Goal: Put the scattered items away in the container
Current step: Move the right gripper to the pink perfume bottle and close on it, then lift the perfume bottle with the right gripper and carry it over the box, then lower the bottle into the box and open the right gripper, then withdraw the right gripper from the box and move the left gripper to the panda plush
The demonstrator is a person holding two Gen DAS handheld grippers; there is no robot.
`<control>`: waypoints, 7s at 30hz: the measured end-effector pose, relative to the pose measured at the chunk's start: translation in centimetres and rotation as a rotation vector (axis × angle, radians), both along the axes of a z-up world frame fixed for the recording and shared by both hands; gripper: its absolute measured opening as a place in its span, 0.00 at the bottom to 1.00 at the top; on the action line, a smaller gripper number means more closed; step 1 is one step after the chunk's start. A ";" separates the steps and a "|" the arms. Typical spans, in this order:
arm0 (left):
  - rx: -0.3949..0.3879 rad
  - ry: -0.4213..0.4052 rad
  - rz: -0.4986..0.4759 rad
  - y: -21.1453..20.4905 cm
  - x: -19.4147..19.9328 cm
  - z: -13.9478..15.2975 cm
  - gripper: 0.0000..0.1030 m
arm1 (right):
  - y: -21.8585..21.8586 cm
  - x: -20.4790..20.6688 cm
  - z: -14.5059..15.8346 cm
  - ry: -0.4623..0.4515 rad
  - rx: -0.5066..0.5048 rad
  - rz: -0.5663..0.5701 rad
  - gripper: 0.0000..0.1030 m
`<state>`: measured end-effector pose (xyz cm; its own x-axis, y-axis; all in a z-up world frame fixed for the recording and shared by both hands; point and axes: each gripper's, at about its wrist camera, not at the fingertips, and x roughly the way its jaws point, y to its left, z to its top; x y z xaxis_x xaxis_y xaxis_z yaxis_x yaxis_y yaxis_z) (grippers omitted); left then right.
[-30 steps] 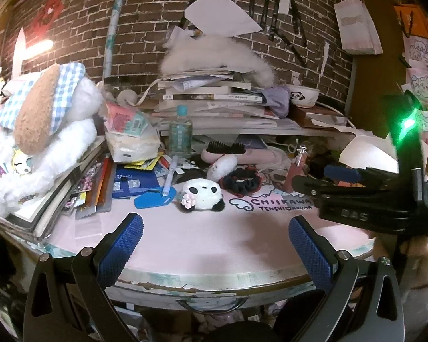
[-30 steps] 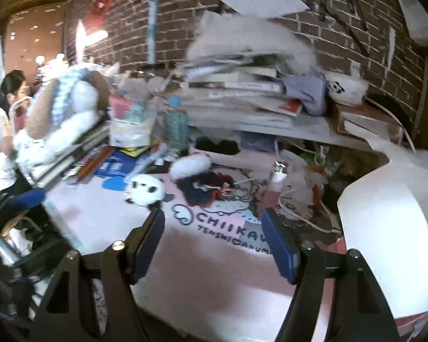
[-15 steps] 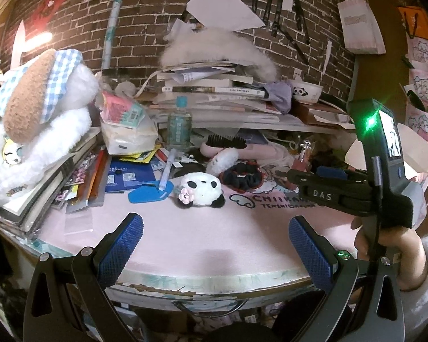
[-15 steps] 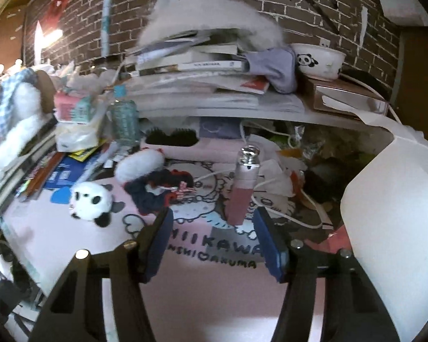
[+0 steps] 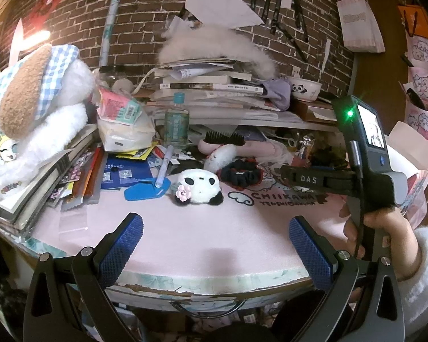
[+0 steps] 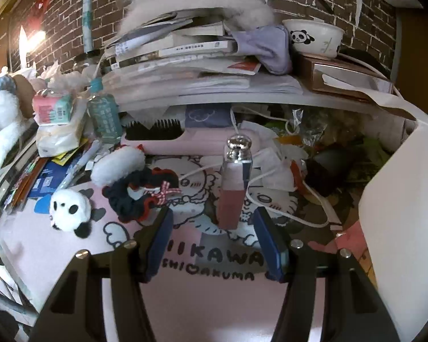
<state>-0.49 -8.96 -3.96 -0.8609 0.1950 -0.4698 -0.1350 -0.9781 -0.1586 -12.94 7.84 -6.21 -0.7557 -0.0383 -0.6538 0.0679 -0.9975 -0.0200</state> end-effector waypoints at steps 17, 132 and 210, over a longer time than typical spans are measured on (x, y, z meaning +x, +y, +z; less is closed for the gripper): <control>0.001 0.000 -0.002 -0.1 0.1 -0.1 0.99 | 0.7 -2.2 -1.0 -0.045 -0.015 -0.019 0.22; -0.054 -0.020 -0.107 6.0 0.4 1.4 0.99 | 18.6 3.0 6.3 -0.410 0.238 -0.007 0.15; 0.037 -0.037 -0.148 1.6 -4.5 -0.1 0.99 | 2.4 16.0 4.8 0.132 -0.150 0.597 0.76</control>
